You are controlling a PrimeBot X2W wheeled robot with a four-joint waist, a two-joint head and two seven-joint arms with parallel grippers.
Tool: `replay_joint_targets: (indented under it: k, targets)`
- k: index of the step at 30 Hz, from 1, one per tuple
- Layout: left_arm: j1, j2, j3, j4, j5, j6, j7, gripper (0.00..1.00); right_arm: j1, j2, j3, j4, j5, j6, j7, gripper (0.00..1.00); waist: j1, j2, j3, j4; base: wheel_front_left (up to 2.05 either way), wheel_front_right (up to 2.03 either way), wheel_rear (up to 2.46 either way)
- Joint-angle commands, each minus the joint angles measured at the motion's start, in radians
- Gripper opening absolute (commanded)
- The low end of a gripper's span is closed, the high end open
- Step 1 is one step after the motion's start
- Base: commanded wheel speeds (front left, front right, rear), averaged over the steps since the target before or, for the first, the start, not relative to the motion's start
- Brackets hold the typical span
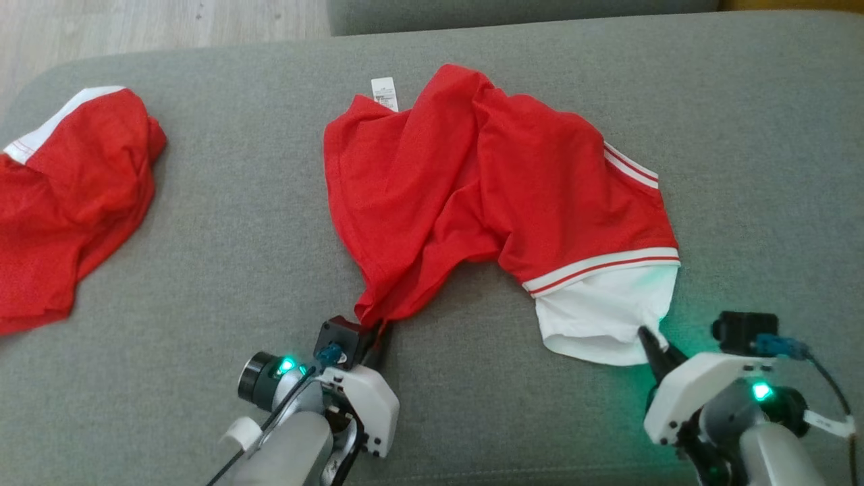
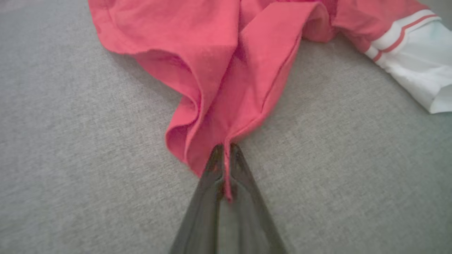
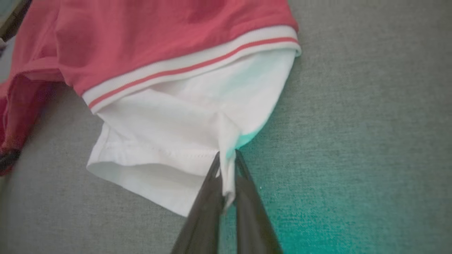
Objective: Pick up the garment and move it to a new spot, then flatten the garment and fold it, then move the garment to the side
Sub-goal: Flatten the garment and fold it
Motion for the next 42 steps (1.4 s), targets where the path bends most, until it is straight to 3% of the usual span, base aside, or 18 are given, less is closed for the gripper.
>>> replay_joint_targets:
  k: [1, 5, 8, 13, 21, 27, 31, 36, 42]
  targets:
    - [-0.020, 0.006, 0.013, 0.005, -0.007, -0.011, 0.000, 0.00, -0.025, -0.007, 0.006, -0.042, 0.027, -0.001, -0.026, 0.00, 0.0000, 0.0000, -0.009, -0.001, 0.00, 0.00, 0.00]
    - [-0.010, 0.020, 0.048, -0.021, -0.052, -0.026, -0.021, 0.00, -0.046, -0.007, -0.032, -0.086, 0.085, -0.001, -0.059, 0.00, 0.0000, 0.0000, -0.037, -0.010, 0.00, 0.00, 0.00]
    - [0.006, 0.054, 0.081, -0.122, -0.097, -0.051, -0.010, 0.00, -0.050, -0.007, -0.066, -0.176, 0.142, -0.001, -0.051, 0.00, 0.0000, 0.0000, -0.059, -0.009, 0.00, 0.00, 0.00]
    - [0.060, 0.154, 0.144, -0.479, -0.184, -0.081, 0.093, 0.00, -0.035, -0.007, -0.161, -0.405, 0.331, -0.001, 0.003, 0.00, 0.0000, 0.0000, -0.098, 0.002, 0.00, 0.00, 0.00]
    - [0.109, 0.323, 0.268, -1.156, -0.308, -0.028, 0.360, 0.00, -0.095, -0.007, -0.374, -0.728, 0.600, -0.001, 0.118, 0.00, 0.0000, 0.0000, -0.139, -0.006, 0.00, 0.00, 0.00]
    - [0.012, 0.370, 0.318, -1.371, -0.409, -0.025, 0.516, 0.00, -0.256, -0.007, -0.495, -0.796, 0.701, -0.001, 0.223, 0.00, 0.0000, 0.0000, -0.131, -0.015, 0.00, 0.00, 0.00]
    - [-0.129, 0.385, 0.364, -1.403, -0.497, -0.015, 0.627, 0.00, -0.445, -0.007, -0.535, -0.781, 0.647, -0.001, 0.344, 0.00, 0.0000, 0.0000, -0.091, -0.022, 0.00, 0.00, 0.00]
    - [-0.318, 0.411, 0.384, -1.261, -0.526, -0.020, 0.732, 0.00, -0.690, -0.007, -0.506, -0.656, 0.520, -0.001, 0.478, 0.00, 0.0000, 0.0000, 0.007, -0.029, 0.00, 0.00, 0.00]
    - [-0.567, 0.409, 0.362, -1.003, -0.482, -0.057, 0.778, 0.00, -1.007, -0.007, -0.446, -0.401, 0.290, -0.001, 0.452, 0.00, 0.0000, 0.0000, 0.178, -0.020, 0.00, 0.00, 0.00]
